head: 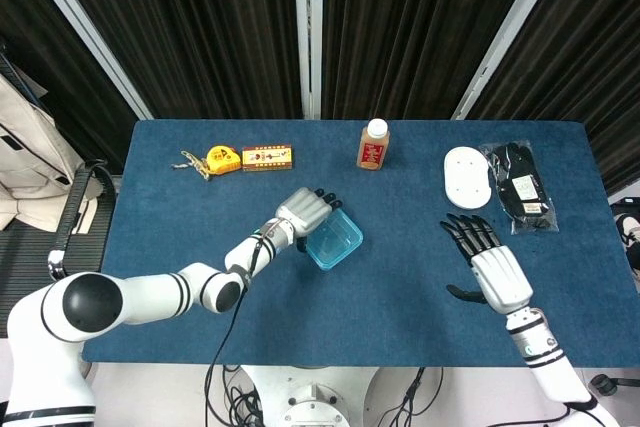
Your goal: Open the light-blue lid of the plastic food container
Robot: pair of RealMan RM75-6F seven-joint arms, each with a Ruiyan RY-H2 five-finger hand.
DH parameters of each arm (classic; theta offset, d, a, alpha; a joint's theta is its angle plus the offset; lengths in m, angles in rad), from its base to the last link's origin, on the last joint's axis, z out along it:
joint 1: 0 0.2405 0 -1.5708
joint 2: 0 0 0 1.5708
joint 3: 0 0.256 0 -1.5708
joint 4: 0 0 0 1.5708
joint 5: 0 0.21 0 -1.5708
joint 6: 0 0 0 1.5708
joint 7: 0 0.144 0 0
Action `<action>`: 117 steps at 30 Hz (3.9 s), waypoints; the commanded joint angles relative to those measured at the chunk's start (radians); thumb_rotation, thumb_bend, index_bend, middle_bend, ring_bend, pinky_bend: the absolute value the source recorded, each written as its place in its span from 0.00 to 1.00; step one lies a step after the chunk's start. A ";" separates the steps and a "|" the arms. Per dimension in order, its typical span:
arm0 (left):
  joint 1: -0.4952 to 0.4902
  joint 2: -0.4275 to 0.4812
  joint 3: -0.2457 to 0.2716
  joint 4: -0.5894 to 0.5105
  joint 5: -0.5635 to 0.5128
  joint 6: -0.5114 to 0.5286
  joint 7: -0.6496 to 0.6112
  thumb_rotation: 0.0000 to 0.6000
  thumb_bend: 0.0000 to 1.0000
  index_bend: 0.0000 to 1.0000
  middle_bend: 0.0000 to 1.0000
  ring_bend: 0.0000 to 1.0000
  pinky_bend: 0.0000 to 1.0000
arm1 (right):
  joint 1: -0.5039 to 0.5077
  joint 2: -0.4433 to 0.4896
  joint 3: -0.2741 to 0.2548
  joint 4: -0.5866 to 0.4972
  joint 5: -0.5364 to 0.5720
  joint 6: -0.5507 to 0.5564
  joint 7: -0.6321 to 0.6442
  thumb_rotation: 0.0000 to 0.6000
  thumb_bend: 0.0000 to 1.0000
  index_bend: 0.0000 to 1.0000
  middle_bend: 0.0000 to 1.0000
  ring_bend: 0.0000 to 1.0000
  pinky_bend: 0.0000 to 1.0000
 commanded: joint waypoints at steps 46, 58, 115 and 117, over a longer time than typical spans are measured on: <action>-0.070 -0.108 -0.090 -0.085 -0.498 0.170 0.281 1.00 0.00 0.21 0.22 0.21 0.40 | 0.190 -0.718 0.036 0.679 -0.077 0.132 0.112 1.00 0.03 0.00 0.00 0.00 0.00; -0.064 -0.104 -0.085 -0.084 -0.495 0.163 0.279 1.00 0.00 0.21 0.22 0.21 0.40 | 0.202 -0.727 0.036 0.697 -0.065 0.150 0.121 1.00 0.03 0.00 0.00 0.00 0.00; -0.074 -0.043 -0.082 -0.124 -0.484 0.077 0.188 1.00 0.00 0.00 0.09 0.11 0.32 | 0.231 -0.753 0.050 0.764 -0.043 0.230 0.152 1.00 0.38 0.26 0.14 0.00 0.00; -0.074 -0.038 -0.079 -0.126 -0.480 0.072 0.180 1.00 0.00 0.00 0.08 0.10 0.31 | 0.229 -0.752 0.046 0.766 -0.043 0.229 0.152 1.00 0.39 0.27 0.14 0.00 0.00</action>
